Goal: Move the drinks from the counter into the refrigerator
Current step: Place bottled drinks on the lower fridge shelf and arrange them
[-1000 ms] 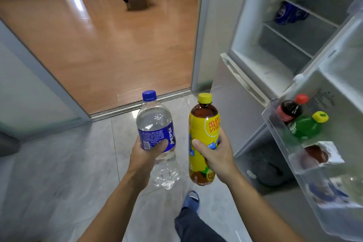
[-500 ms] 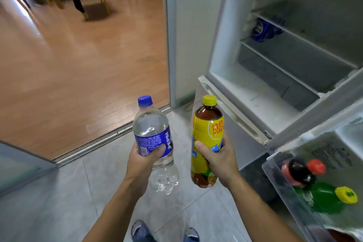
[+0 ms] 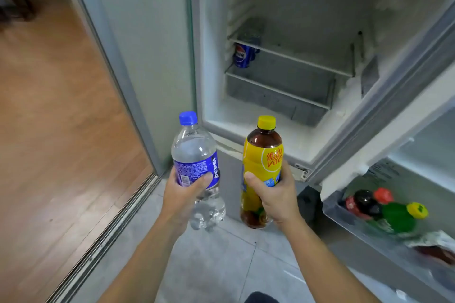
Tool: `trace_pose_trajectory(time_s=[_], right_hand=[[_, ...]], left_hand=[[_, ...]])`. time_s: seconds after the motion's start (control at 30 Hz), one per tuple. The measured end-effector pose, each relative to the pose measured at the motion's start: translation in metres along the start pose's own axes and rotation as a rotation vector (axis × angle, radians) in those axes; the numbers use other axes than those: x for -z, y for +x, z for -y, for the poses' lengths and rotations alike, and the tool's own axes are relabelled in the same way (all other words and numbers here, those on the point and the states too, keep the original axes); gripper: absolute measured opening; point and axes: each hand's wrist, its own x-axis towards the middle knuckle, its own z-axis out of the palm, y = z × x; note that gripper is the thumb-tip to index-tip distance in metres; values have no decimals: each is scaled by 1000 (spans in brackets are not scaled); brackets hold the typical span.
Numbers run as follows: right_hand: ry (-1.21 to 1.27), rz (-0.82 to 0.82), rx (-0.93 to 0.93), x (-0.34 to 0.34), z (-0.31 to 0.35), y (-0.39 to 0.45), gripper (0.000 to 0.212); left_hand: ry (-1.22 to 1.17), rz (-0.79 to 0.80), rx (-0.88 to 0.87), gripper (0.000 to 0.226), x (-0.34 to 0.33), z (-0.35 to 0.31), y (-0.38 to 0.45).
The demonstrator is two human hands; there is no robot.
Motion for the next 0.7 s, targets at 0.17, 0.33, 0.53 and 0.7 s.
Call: trace_pose_trajectory(time_s=[0.17,0.33,0.53,0.7], right_hand=[[-25,-197,10,10,-9,12,49],[-49,-337,0,24,-26,39,57],[-128,-362,-18,29,-40,101,65],[-235,-348,-47,28,-45,157,69]], left_hand=[[20,155,40,70,-20,1,39],[108,221,60,76,-44,10,82],[200,196,12,66,-68,4,140],[247,162,-31,64,-89,-8,193]])
